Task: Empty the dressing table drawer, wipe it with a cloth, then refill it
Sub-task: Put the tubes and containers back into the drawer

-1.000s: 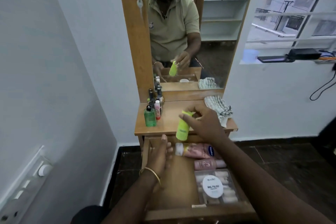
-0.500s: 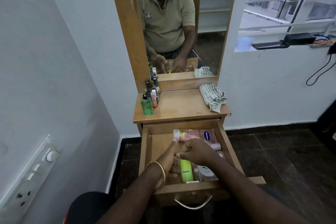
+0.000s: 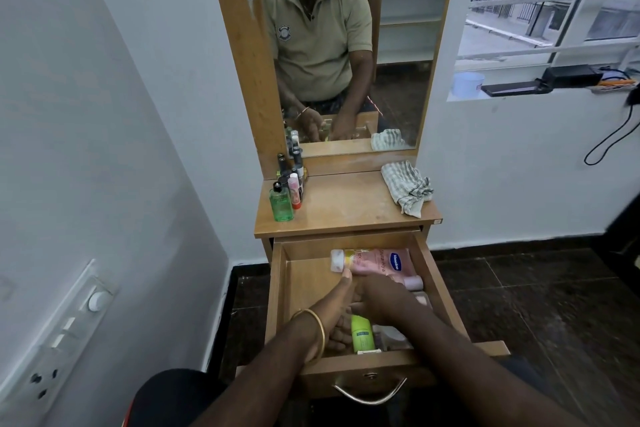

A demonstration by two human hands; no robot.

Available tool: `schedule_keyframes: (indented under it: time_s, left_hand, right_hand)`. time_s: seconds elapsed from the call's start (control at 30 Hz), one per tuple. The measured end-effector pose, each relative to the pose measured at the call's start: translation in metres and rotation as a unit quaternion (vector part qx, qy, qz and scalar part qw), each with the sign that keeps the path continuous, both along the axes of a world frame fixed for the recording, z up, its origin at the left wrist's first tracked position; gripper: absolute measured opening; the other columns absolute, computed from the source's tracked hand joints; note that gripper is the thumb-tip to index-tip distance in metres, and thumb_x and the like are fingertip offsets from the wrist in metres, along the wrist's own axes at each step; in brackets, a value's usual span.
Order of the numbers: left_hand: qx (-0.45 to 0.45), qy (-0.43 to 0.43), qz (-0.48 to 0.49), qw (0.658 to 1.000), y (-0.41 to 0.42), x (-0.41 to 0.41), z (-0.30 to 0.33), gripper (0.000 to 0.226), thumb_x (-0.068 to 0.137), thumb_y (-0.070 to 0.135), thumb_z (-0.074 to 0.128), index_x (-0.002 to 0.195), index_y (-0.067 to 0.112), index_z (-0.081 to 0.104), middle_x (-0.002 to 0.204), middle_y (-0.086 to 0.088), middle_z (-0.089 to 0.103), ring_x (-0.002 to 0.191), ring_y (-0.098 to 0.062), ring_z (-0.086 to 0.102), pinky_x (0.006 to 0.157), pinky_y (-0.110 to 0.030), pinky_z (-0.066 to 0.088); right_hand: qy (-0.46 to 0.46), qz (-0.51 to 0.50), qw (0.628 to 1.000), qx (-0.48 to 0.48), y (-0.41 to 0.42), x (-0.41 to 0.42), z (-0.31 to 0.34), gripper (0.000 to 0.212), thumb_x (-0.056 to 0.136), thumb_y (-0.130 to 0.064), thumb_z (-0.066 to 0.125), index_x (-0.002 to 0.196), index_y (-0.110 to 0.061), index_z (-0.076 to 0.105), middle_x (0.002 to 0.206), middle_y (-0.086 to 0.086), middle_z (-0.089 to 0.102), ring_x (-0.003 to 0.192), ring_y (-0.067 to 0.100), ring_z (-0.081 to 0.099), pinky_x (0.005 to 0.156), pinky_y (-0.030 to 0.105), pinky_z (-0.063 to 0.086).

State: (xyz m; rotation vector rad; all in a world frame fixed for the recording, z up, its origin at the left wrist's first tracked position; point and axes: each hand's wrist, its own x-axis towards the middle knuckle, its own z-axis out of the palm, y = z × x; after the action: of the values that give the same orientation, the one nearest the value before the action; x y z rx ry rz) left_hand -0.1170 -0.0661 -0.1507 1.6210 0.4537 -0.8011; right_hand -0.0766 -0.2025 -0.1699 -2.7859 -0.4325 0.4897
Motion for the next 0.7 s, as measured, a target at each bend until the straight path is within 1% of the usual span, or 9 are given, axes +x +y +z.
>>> schedule_keyframes:
  time_s: [0.07,0.17,0.3,0.37,0.43,0.5,0.57,0.63,0.7]
  left_hand:
    - [0.001,0.005,0.003,1.000,0.001,0.001,0.000,0.068,0.081,0.084,0.025,0.087,0.023,0.052,0.109,-0.017,0.068,0.098,-0.027,0.066,0.087,-0.036,0.051]
    - [-0.007,0.009,0.012,1.000,0.002,0.001,0.000,0.068,0.082,0.083,0.025,0.087,0.021,0.054,0.099,-0.014,0.067,0.091,-0.025,0.066,0.080,-0.033,0.050]
    - [-0.009,0.015,0.021,1.000,0.005,0.003,0.000,0.076,0.079,0.086,0.027,0.101,0.019,0.057,0.093,-0.012,0.063,0.082,-0.023,0.063,0.068,-0.029,0.049]
    - [-0.004,0.016,0.030,0.999,0.007,0.003,0.001,0.076,0.078,0.086,0.029,0.097,0.018,0.056,0.094,-0.012,0.061,0.084,-0.024,0.062,0.069,-0.029,0.049]
    - [-0.007,0.018,0.048,0.999,0.009,0.003,0.002,0.075,0.075,0.088,0.031,0.088,0.017,0.054,0.094,-0.012,0.060,0.085,-0.025,0.061,0.068,-0.030,0.048]
    - [-0.015,0.013,0.063,0.998,0.014,0.003,0.005,0.072,0.075,0.088,0.033,0.086,0.019,0.052,0.095,-0.011,0.059,0.084,-0.024,0.061,0.067,-0.029,0.047]
    - [-0.018,-0.002,0.076,0.997,0.019,0.003,0.009,0.067,0.077,0.085,0.033,0.088,0.021,0.051,0.097,-0.011,0.060,0.084,-0.024,0.063,0.071,-0.030,0.050]
    - [-0.022,-0.022,0.088,0.996,0.027,0.005,0.017,0.062,0.080,0.081,0.034,0.090,0.023,0.053,0.107,-0.014,0.063,0.088,-0.024,0.064,0.077,-0.033,0.051]
    - [-0.030,-0.062,0.091,0.993,0.037,0.008,0.034,0.051,0.086,0.075,0.037,0.090,0.028,0.056,0.114,-0.013,0.065,0.090,-0.025,0.065,0.072,-0.030,0.050]
  right_hand:
    - [-0.001,0.000,1.000,-0.001,0.002,0.000,0.000,0.026,0.088,-0.042,0.065,0.103,-0.022,0.067,0.098,-0.006,0.066,0.092,0.010,0.059,0.087,0.036,0.050]
    - [0.005,-0.010,1.000,0.005,0.003,0.001,0.000,0.023,0.087,-0.043,0.066,0.100,-0.024,0.066,0.094,-0.009,0.065,0.087,0.009,0.059,0.087,0.036,0.051]
    - [0.015,-0.030,0.998,0.056,0.001,0.003,0.004,0.017,0.085,-0.043,0.066,0.093,-0.028,0.066,0.088,-0.008,0.067,0.081,0.008,0.061,0.080,0.032,0.052]
    - [-0.008,-0.033,0.996,0.083,0.002,0.006,0.013,0.010,0.086,-0.040,0.066,0.085,-0.029,0.066,0.084,-0.006,0.067,0.078,0.010,0.062,0.073,0.029,0.052]
    - [-0.079,-0.047,0.990,0.105,0.007,0.013,0.025,0.011,0.087,-0.036,0.063,0.080,-0.028,0.066,0.086,-0.004,0.066,0.080,0.013,0.061,0.068,0.027,0.047]
    - [-0.175,-0.069,0.972,0.144,0.018,0.025,0.042,0.016,0.085,-0.036,0.064,0.095,-0.024,0.069,0.097,-0.002,0.065,0.091,0.016,0.059,0.074,0.029,0.045]
    - [-0.240,-0.062,0.948,0.201,0.035,0.038,0.063,0.026,0.083,-0.035,0.069,0.107,-0.024,0.068,0.102,-0.004,0.064,0.095,0.014,0.058,0.079,0.030,0.046]
    - [-0.272,-0.032,0.934,0.231,0.056,0.050,0.089,0.036,0.084,-0.033,0.070,0.118,-0.025,0.065,0.112,-0.006,0.063,0.098,0.011,0.056,0.082,0.030,0.048]
    - [-0.285,-0.001,0.930,0.231,0.077,0.061,0.111,0.046,0.085,-0.033,0.069,0.130,-0.027,0.058,0.124,-0.005,0.060,0.107,0.013,0.056,0.089,0.033,0.049]
